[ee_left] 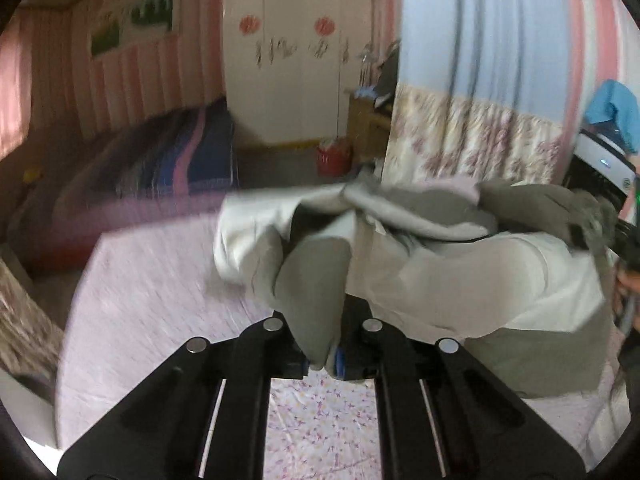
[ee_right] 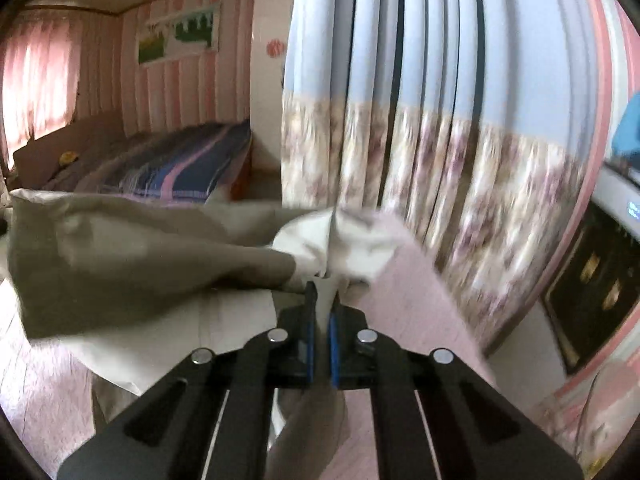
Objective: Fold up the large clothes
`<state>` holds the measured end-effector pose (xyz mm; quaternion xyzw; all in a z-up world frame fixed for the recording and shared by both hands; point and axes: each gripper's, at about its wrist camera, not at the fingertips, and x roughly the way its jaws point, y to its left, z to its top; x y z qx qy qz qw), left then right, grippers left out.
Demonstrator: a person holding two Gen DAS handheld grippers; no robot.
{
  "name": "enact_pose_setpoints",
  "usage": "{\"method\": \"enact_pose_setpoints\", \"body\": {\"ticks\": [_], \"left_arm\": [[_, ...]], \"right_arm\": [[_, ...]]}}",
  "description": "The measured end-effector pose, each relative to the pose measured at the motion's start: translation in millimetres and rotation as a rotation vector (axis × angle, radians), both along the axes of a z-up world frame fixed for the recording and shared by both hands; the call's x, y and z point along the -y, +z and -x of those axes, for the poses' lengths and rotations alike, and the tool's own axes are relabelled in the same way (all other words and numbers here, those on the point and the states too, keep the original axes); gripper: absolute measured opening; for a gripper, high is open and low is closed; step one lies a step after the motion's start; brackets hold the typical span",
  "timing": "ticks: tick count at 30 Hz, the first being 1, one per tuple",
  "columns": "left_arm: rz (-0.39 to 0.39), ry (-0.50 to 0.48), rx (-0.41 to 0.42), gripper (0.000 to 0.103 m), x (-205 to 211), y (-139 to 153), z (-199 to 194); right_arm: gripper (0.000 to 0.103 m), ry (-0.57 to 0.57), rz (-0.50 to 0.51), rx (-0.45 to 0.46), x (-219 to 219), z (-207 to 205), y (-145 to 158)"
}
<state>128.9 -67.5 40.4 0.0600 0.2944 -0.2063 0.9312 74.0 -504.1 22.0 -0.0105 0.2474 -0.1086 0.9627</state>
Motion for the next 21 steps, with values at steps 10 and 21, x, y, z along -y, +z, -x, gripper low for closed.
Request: {"method": "enact_pose_setpoints", "body": {"ticks": [10,21], "left_arm": [[0.018,0.023,0.014,0.033,-13.4,34.1,-2.4],[0.029,0.013,-0.007,0.100,-45.1,-76.6,61.4]], "right_arm": [[0.075,-0.078,0.035,-0.013,24.7,-37.9,10.3],[0.079,-0.046,-0.035,-0.167,38.0,89.2,-69.9]]}}
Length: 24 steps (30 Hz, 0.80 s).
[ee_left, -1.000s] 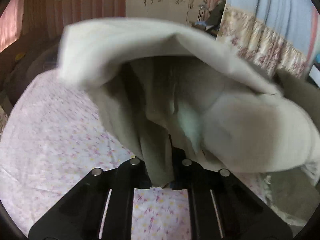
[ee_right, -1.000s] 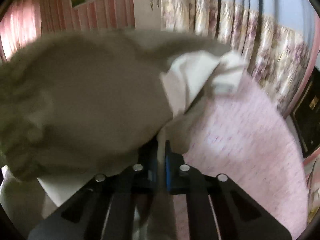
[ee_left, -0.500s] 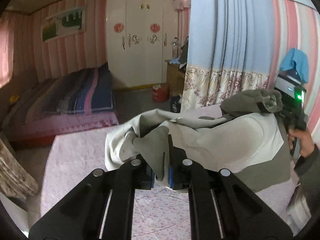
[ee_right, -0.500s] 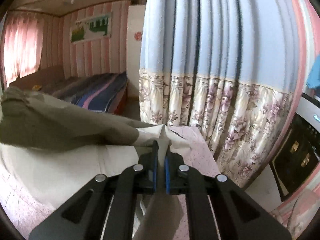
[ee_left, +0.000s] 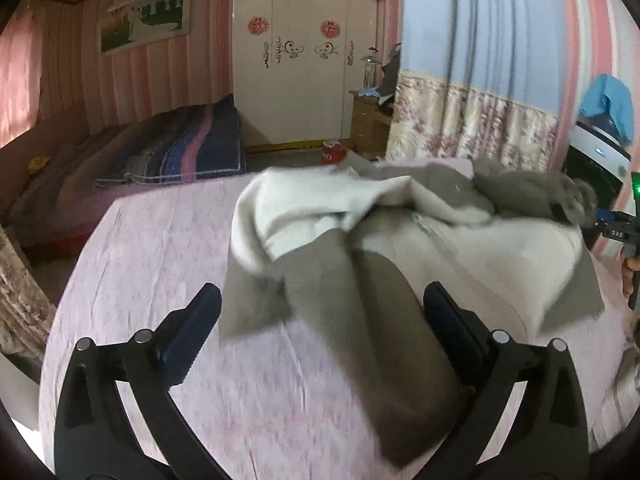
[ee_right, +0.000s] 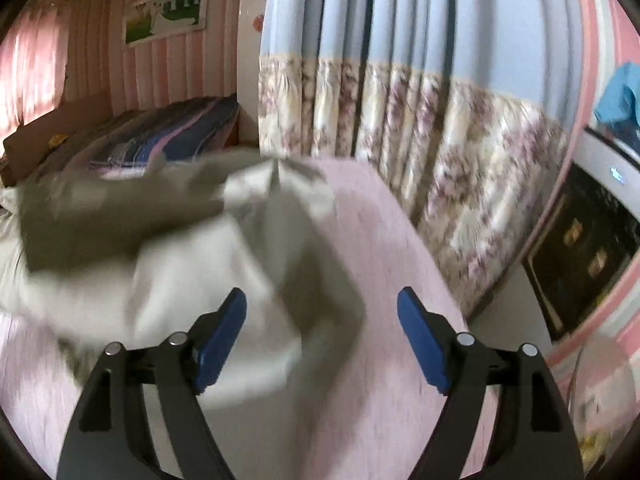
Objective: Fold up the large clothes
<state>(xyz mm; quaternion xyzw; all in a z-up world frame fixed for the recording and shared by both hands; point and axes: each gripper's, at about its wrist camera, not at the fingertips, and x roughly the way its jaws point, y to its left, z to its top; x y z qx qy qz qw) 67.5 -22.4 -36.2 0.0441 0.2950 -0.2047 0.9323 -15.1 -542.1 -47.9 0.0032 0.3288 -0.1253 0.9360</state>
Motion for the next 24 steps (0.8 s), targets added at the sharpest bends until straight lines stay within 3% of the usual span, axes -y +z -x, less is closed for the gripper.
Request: {"method": "enact_pose_setpoints", "body": {"ticks": [7,10,13,18,22,24], "left_arm": [[-0.063,-0.074,-0.058,0.100,-8.9,-45.6,69.7],[-0.157,-0.108,-0.092,0.100,6.9,-66.4,80.9],[-0.256,-0.116,-0.101,0.100,31.1,-77.4,76.9],[-0.307,0.009,-0.168,0.100,54.0,-95.9,40.6],[-0.258,0.031,-0.115,0.100,59.5,-82.4,15.9],[-0.240,0.026,-0.064,0.100,62.5,-67.6,2.0]], "right_arm": [[0.079,-0.005,-0.086,-0.089,-8.9,37.7,-46.3],[0.079,0.000,-0.117,-0.095,-13.9,33.2,-54.7],[0.079,0.022,-0.126,-0.096,-20.2,25.0,-56.0],[0.079,0.051,-0.130,-0.112,-27.3,9.4,-60.0],[0.080,0.052,-0.121,-0.143,-29.2,-2.5,-63.7],[0.088,0.058,-0.124,-0.161,-27.3,-9.6,-66.8]]}}
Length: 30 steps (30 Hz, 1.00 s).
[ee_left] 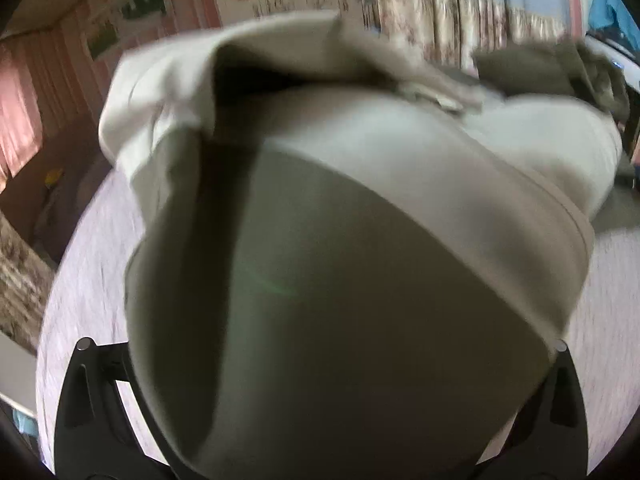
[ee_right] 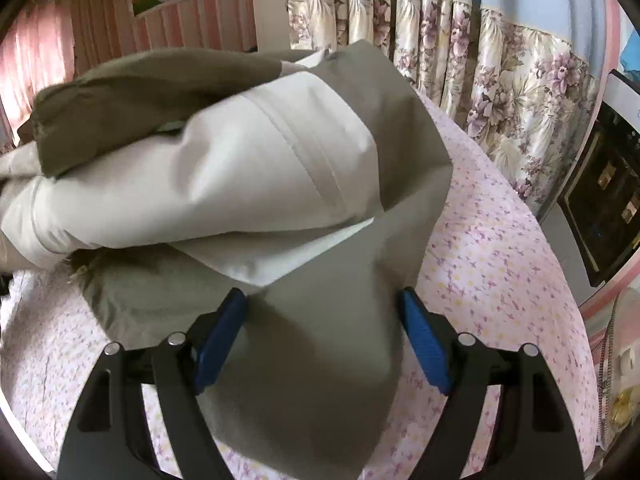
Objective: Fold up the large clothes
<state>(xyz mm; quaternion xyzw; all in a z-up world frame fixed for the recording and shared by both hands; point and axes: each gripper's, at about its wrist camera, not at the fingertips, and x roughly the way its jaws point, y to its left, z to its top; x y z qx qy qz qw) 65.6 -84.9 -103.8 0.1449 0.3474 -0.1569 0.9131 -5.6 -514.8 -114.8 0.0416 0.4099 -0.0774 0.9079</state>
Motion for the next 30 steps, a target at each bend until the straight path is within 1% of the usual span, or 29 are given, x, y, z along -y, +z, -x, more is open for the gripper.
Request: {"method": "enact_pose_setpoints", "body": {"ticks": [1,3,5,7,9,10,11,12,13,14,15,16,17,18,19,22,25,27,29,30], "left_arm": [[0.014,-0.007,0.008,0.100,1.1,6.5,-7.9],[0.076,-0.022,0.015,0.100,1.5,21.0,-29.2],[0.141,-0.021,-0.016,0.100,0.0,26.1,-56.6],[0.173,-0.009,-0.054,0.100,0.9,25.2,-78.3],[0.184,-0.003,-0.056,0.100,4.4,23.4,-96.0],[0.176,-0.001,-0.053,0.100,6.9,22.5,-101.7],[0.174,-0.004,-0.054,0.100,10.7,21.2,-105.8],[0.180,-0.010,-0.057,0.097,12.0,20.2,-112.1],[0.189,-0.024,-0.065,0.085,14.0,20.2,-115.4],[0.210,-0.046,-0.082,0.064,15.8,19.8,-119.1],[0.238,-0.062,-0.102,0.051,15.5,18.6,-122.6],[0.255,-0.073,-0.120,0.027,15.5,18.6,-124.9],[0.252,-0.078,-0.129,0.014,15.2,20.6,-125.1],[0.240,-0.080,-0.129,0.009,14.2,23.8,-123.4],[0.232,-0.087,-0.131,0.005,11.7,28.6,-119.5],[0.211,-0.109,-0.105,0.003,-5.9,61.8,-99.0],[0.211,-0.133,-0.044,0.003,-29.2,114.4,-64.8],[0.235,-0.137,0.003,0.003,-48.1,153.1,-46.6],[0.249,-0.128,0.063,0.003,-61.8,184.0,-29.1],[0.253,-0.119,0.095,0.003,-67.6,195.1,-16.7]], "right_arm": [[0.088,0.005,0.002,-0.012,0.4,-4.8,-2.3],[0.089,0.012,0.010,-0.025,1.1,-14.1,-4.9],[0.089,0.026,-0.007,-0.026,2.0,-22.9,-5.4],[0.088,0.032,-0.029,-0.029,2.4,-30.5,-4.4],[0.072,0.039,-0.026,-0.025,1.2,-36.0,-1.9],[0.045,0.035,-0.008,-0.027,1.1,-39.0,-0.9],[0.032,0.032,-0.005,-0.024,3.1,-41.8,0.4],[0.029,0.037,-0.026,-0.021,4.1,-44.0,0.9],[0.024,0.043,-0.044,-0.016,5.9,-46.3,2.4],[0.018,0.049,-0.050,-0.007,5.3,-47.7,4.2],[0.015,0.058,-0.041,0.006,2.0,-47.3,7.9],[0.011,0.066,-0.036,0.020,-0.9,-46.3,12.6],[0.009,0.075,-0.038,0.037,-3.7,-44.7,18.0],[0.008,0.085,-0.049,0.067,-6.4,-41.6,27.5],[0.007,0.092,-0.060,0.089,-6.8,-38.7,35.4],[0.007,0.125,-0.117,0.164,-3.8,-29.1,64.1],[0.007,0.179,-0.166,0.245,-4.7,-16.0,95.4],[0.006,0.236,-0.234,0.300,-3.0,-8.1,116.6],[0.006,0.282,-0.292,0.354,-3.1,-0.6,134.2],[0.006,0.296,-0.313,0.369,-5.6,4.0,139.3]]}}
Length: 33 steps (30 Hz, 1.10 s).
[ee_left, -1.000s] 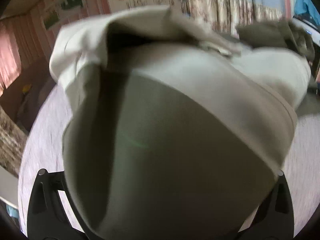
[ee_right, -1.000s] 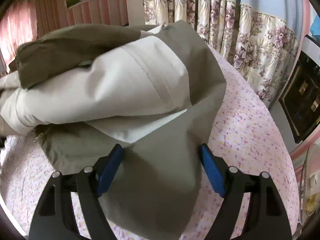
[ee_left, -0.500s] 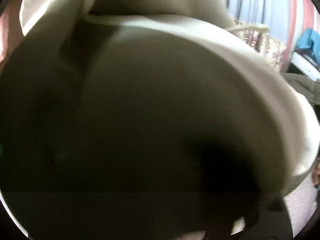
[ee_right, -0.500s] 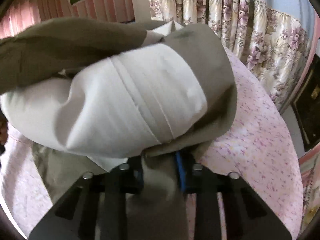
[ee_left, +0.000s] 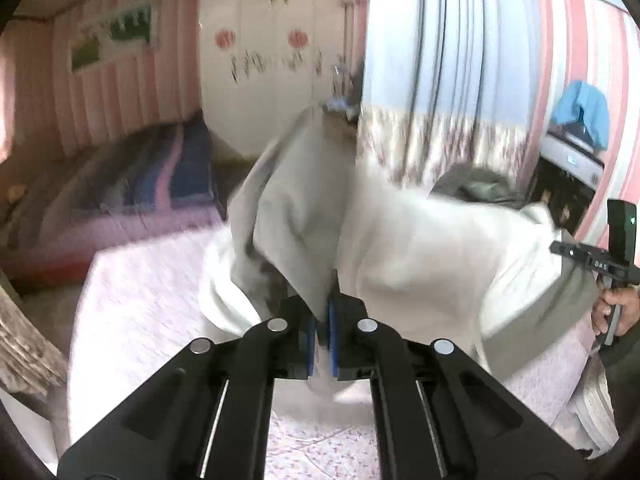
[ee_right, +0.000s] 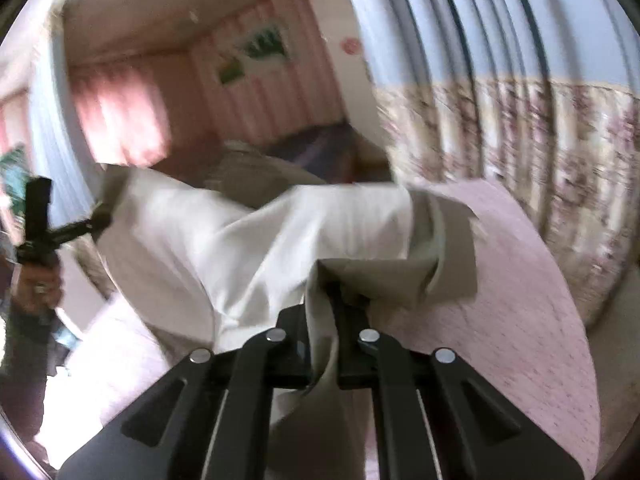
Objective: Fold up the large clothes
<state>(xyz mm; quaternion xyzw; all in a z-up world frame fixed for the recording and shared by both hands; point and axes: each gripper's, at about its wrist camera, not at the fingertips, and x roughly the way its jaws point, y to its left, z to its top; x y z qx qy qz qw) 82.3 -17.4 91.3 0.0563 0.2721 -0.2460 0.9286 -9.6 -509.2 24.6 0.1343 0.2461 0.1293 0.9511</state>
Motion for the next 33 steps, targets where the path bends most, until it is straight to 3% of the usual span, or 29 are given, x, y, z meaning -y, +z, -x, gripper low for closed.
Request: {"method": "enact_pose_setpoints", "body": {"ticks": [2,4,6,8,10,11,13,15,16,17,20,24,28,33], "left_arm": [[-0.001,0.017,0.024,0.003,-3.7,15.0,11.2],[-0.030,0.027,-0.006,0.004,4.5,9.2,11.1],[-0.031,0.031,-0.116,0.008,7.7,-28.3,4.7],[-0.054,0.046,-0.233,0.016,15.5,-80.1,-0.2],[-0.068,0.073,-0.357,0.019,7.1,-140.7,-0.6],[-0.076,0.081,-0.383,0.024,-0.7,-159.6,0.3],[-0.046,0.092,-0.404,0.036,-11.2,-176.4,7.8],[0.006,0.126,-0.377,0.062,-37.3,-165.0,17.3],[0.017,0.158,-0.354,0.080,-50.5,-155.3,20.5],[0.023,0.204,-0.314,0.086,-67.8,-137.8,22.1],[-0.010,0.290,-0.230,0.093,-99.5,-96.2,10.8],[-0.034,0.348,-0.207,0.095,-102.3,-76.1,-34.0],[-0.058,0.369,-0.220,0.098,-88.1,-81.5,-86.3],[-0.108,0.372,-0.266,0.099,-60.2,-121.7,-155.8]], "right_arm": [[0.006,0.005,0.005,-0.011,-0.1,0.4,1.7],[0.009,-0.028,0.063,-0.087,2.1,-6.4,-13.5],[0.010,-0.066,0.117,-0.186,4.3,-10.8,-41.9],[0.031,-0.076,0.182,-0.274,2.8,-11.0,-70.8],[0.044,-0.051,0.210,-0.389,5.6,-8.6,-102.7],[0.051,-0.054,0.226,-0.404,7.3,-4.6,-108.4],[0.052,-0.026,0.233,-0.381,13.8,7.6,-101.7],[0.059,-0.027,0.240,-0.324,23.0,18.5,-78.3],[0.074,-0.050,0.255,-0.283,27.5,20.2,-62.1],[0.083,-0.072,0.268,-0.240,32.1,21.5,-45.5],[0.084,-0.109,0.304,-0.144,34.1,4.2,-3.4],[0.084,-0.165,0.352,-0.089,17.6,-52.9,21.5],[0.087,-0.158,0.248,-0.122,5.8,-131.8,27.6],[0.088,-0.078,0.302,-0.228,-22.2,-235.7,4.4]]}}
